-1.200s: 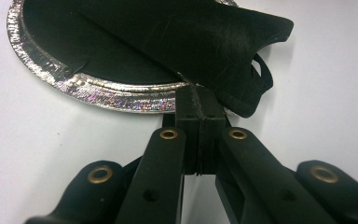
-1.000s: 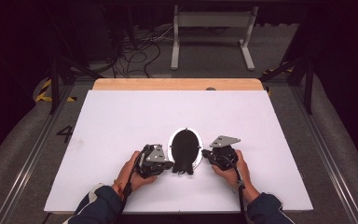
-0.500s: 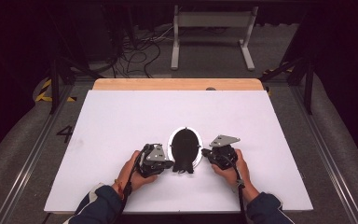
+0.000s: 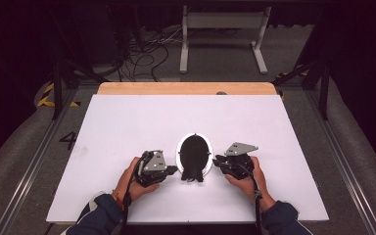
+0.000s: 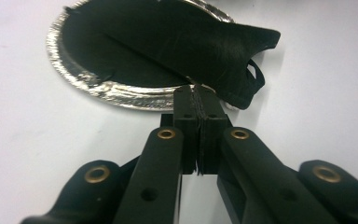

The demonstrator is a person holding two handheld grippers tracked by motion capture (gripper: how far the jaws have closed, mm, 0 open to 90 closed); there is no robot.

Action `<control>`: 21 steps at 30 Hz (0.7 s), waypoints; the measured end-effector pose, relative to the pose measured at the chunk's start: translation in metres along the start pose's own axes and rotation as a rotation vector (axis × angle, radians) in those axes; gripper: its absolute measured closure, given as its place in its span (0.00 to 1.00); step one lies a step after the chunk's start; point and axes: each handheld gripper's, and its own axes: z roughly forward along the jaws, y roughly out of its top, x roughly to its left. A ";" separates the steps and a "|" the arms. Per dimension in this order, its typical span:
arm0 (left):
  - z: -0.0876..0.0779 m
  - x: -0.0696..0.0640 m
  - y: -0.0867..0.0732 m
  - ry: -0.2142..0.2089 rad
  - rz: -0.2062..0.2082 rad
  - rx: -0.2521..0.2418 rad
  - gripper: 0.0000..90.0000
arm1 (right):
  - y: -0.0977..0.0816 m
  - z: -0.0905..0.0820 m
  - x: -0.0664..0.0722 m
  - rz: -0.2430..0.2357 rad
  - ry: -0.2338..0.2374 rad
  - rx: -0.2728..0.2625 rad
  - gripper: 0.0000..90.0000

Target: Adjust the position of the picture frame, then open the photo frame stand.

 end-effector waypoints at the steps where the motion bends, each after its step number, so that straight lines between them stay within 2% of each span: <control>1: -0.004 0.001 -0.003 0.009 -0.009 -0.007 0.91 | -0.001 -0.003 0.000 0.001 0.008 -0.004 0.81; 2: -0.008 0.002 -0.006 0.009 -0.015 -0.011 0.89 | -0.002 -0.005 -0.001 0.001 0.014 -0.009 0.79; 6: -0.024 0.009 -0.019 0.069 -0.056 -0.045 0.81 | -0.005 -0.013 -0.003 -0.010 0.022 -0.013 0.76; 8: -0.031 0.010 -0.023 0.098 -0.069 -0.060 0.75 | -0.005 -0.014 -0.005 -0.013 0.025 -0.013 0.75; 10: -0.037 0.009 -0.028 0.135 -0.073 -0.069 0.64 | -0.004 -0.014 -0.006 -0.009 0.026 -0.019 0.73; 13: -0.045 0.008 -0.036 0.183 -0.092 -0.061 0.52 | -0.004 -0.015 -0.004 -0.020 0.031 -0.016 0.72; 16: -0.051 0.009 -0.042 0.183 -0.101 -0.063 0.46 | -0.004 -0.015 -0.002 -0.026 0.037 -0.016 0.71; 17: -0.055 0.009 -0.047 0.196 -0.109 -0.059 0.46 | -0.004 -0.016 -0.001 -0.029 0.038 -0.015 0.71; 21: -0.067 0.013 -0.064 0.241 -0.157 -0.048 0.36 | -0.006 -0.016 0.000 -0.028 0.043 -0.006 0.70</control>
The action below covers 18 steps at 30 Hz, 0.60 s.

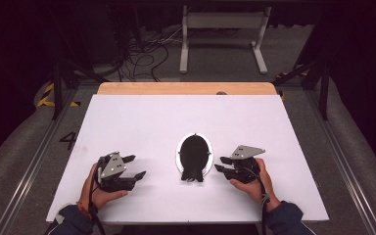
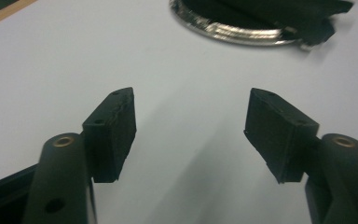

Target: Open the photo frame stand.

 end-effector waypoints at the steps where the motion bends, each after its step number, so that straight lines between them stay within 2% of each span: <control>1: -0.002 0.001 -0.003 0.005 -0.007 0.005 0.34 | 0.000 0.000 0.000 0.002 0.000 0.003 0.70; 4: -0.010 0.004 -0.012 0.032 -0.021 0.015 0.31 | 0.000 0.001 0.002 -0.001 0.001 0.010 0.69; 8: -0.023 0.004 -0.023 0.082 -0.060 -0.002 0.30 | -0.001 0.001 0.006 -0.010 0.014 0.014 0.67; 12: -0.031 0.002 -0.028 0.084 -0.084 -0.020 0.29 | -0.002 0.001 0.010 -0.016 0.030 0.031 0.66; 15: -0.033 0.002 -0.030 0.091 -0.074 -0.009 0.29 | 0.000 0.002 0.013 -0.019 0.048 0.035 0.66; 17: -0.033 0.004 -0.029 0.103 -0.070 -0.017 0.29 | 0.001 0.005 0.016 -0.035 0.062 0.046 0.66; 18: -0.034 0.005 -0.028 0.111 -0.081 -0.028 0.29 | 0.001 0.006 0.018 -0.040 0.068 0.051 0.67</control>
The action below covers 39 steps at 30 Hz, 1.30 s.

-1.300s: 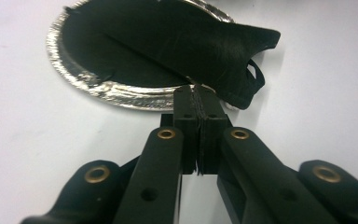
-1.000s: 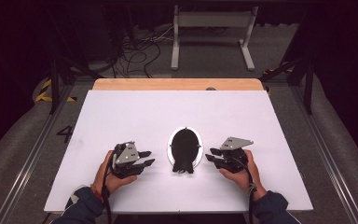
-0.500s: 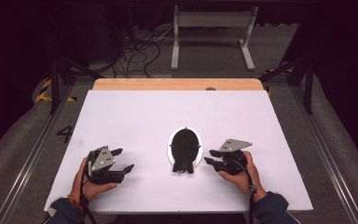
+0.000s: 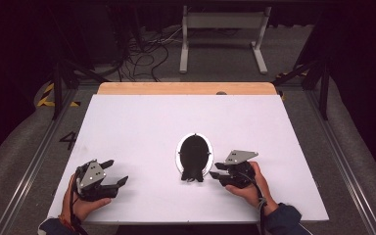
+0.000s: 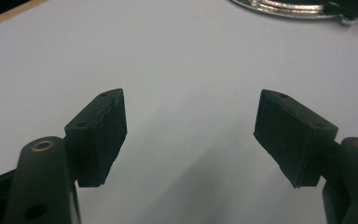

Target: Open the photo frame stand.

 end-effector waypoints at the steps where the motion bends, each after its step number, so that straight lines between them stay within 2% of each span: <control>1: 0.000 0.001 0.000 0.002 -0.003 -0.007 0.29 | 0.000 0.001 0.002 -0.004 0.007 0.005 0.67; 4: 0.002 0.005 0.000 0.001 -0.010 0.000 0.29 | 0.001 0.004 0.005 -0.010 0.017 0.019 0.67; 7: 0.002 0.004 0.001 -0.010 -0.038 -0.016 0.28 | 0.000 0.005 0.008 -0.006 0.034 0.024 0.66; 12: -0.002 -0.001 0.003 -0.023 -0.019 -0.026 0.28 | 0.004 0.005 0.019 -0.031 0.062 0.043 0.64; 14: -0.002 -0.001 0.003 -0.023 -0.029 -0.032 0.28 | 0.005 0.006 0.020 -0.031 0.066 0.045 0.63; 15: -0.002 -0.001 0.003 -0.026 -0.035 -0.029 0.27 | 0.006 0.009 0.026 -0.044 0.058 0.066 0.61; 18: -0.001 -0.002 0.001 -0.027 -0.039 -0.013 0.27 | 0.007 0.013 0.029 -0.052 0.059 0.076 0.59; 25: 0.000 -0.002 0.000 -0.026 -0.032 0.005 0.27 | 0.010 0.019 0.031 -0.061 0.053 0.086 0.58; 30: 0.003 -0.004 0.000 -0.043 -0.017 0.024 0.25 | 0.011 0.019 0.030 -0.070 0.054 0.087 0.60; 39: 0.005 -0.004 -0.001 -0.057 -0.010 0.035 0.25 | 0.011 0.018 0.028 -0.035 0.019 0.089 0.67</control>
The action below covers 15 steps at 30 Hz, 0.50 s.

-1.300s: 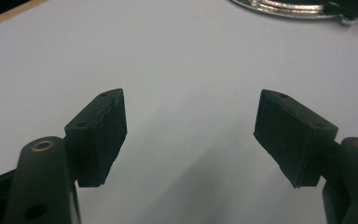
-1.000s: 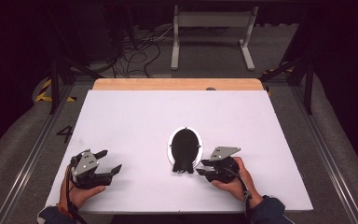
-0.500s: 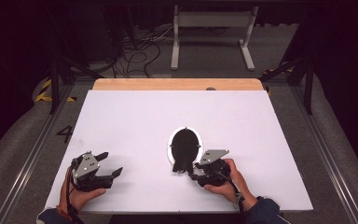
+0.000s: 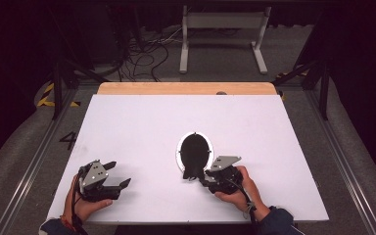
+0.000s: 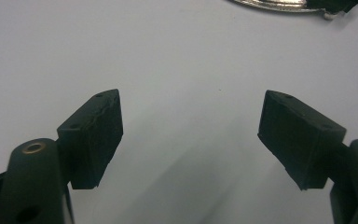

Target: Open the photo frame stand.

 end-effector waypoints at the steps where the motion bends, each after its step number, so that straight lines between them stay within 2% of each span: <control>1: 0.000 0.000 0.000 0.000 0.000 0.002 0.25 | 0.000 -0.001 -0.001 0.008 -0.003 0.001 0.67; 9: 0.003 -0.002 0.000 -0.009 -0.003 0.015 0.24 | 0.000 -0.002 0.000 0.017 0.000 0.001 0.73; 15: 0.004 -0.002 0.000 -0.017 0.003 0.020 0.24 | -0.001 -0.002 -0.002 0.052 0.023 -0.005 0.77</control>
